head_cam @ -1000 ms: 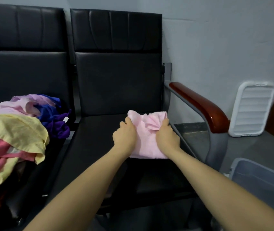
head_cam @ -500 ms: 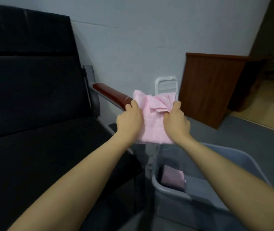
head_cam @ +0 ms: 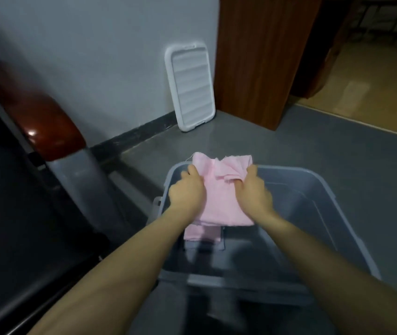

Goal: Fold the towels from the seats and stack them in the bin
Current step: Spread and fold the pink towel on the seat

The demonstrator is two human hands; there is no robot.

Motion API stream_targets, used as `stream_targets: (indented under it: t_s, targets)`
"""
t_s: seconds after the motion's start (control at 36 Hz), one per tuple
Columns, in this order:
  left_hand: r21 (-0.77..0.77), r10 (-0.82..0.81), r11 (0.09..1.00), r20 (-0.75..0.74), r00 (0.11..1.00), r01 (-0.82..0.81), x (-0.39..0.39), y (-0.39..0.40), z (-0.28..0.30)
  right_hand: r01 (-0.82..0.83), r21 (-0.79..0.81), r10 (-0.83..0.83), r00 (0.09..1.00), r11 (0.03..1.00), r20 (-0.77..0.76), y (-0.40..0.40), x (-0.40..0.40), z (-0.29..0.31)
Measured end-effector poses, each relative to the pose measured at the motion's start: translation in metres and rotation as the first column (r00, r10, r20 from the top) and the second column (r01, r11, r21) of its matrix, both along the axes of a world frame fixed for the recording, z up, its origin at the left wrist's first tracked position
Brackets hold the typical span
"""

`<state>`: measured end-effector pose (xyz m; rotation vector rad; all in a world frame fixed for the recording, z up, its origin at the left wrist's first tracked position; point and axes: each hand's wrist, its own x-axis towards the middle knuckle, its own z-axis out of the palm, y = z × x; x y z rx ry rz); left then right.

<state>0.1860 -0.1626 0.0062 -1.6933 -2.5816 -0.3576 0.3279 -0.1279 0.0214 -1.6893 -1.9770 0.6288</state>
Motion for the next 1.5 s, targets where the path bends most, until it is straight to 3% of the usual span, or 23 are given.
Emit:
stream_targets:
  t_s: [0.11,0.25,0.42,0.58,0.69,0.78,0.83,0.89,0.94,1.03,1.11,1.19,1.36,1.5]
  targets:
    - [-0.109,0.029,0.994,0.069,0.997,-0.021,-0.004,0.035,-0.06,-0.002,-0.205,-0.017,0.996,0.979,-0.091,0.039,-0.003,-0.062]
    - [-0.236,0.095,0.97,0.109,0.99,-0.067,-0.015,0.059,-0.12,-0.043,-0.316,-0.037,0.969,0.948,-0.244,0.069,-0.01,-0.128]
    - [-0.32,0.146,0.943,0.16,0.976,-0.088,-0.027,0.081,-0.186,-0.065,-0.467,-0.088,0.95,0.882,-0.299,0.096,-0.021,-0.196]
    - [-0.409,0.214,0.897,0.068,0.974,-0.168,-0.025,0.091,-0.226,-0.089,-0.472,-0.037,0.967,0.877,-0.251,0.108,-0.03,-0.244]
    - [-0.43,0.056,0.903,0.097,0.994,-0.009,-0.01,0.09,-0.244,-0.124,-0.431,0.068,0.987,0.894,-0.142,0.104,-0.036,-0.263]
    - [-0.462,-0.039,0.883,0.116,0.993,0.088,-0.007,0.09,-0.251,-0.174,-0.321,0.22,0.969,0.931,0.112,0.103,-0.032,-0.271]
    - [-0.465,-0.049,0.877,0.169,0.984,0.123,-0.009,0.091,-0.255,-0.197,-0.077,0.212,0.915,0.977,0.343,0.105,-0.027,-0.277]
    - [-0.467,-0.075,0.867,0.221,0.972,0.173,-0.013,0.091,-0.259,-0.286,0.097,0.22,0.878,0.953,0.426,0.105,-0.023,-0.281]
    - [-0.488,-0.119,0.842,0.252,0.96,0.232,-0.017,0.09,-0.261,-0.482,0.146,0.39,0.824,0.864,0.411,0.103,-0.019,-0.287]
    - [-0.498,-0.141,0.824,0.286,0.948,0.272,-0.023,0.091,-0.265,-0.614,0.047,0.565,0.752,0.788,0.339,0.098,-0.016,-0.294]
    - [-0.485,-0.11,0.834,0.321,0.941,0.263,-0.026,0.091,-0.267,-0.491,-0.122,0.5,0.792,0.863,0.35,0.096,-0.017,-0.298]
    - [-0.493,-0.062,0.835,0.356,0.932,0.244,-0.023,0.088,-0.259,-0.408,-0.263,0.485,0.766,0.874,0.422,0.097,-0.018,-0.295]
    - [-0.45,0.024,0.873,0.428,0.904,0.19,-0.016,0.083,-0.229,-0.37,-0.28,0.46,0.778,0.886,0.427,0.1,-0.022,-0.267]
    - [-0.382,0.026,0.911,0.434,0.9,0.158,-0.015,0.081,-0.176,-0.355,-0.289,0.438,0.842,0.889,0.314,0.102,-0.017,-0.222]
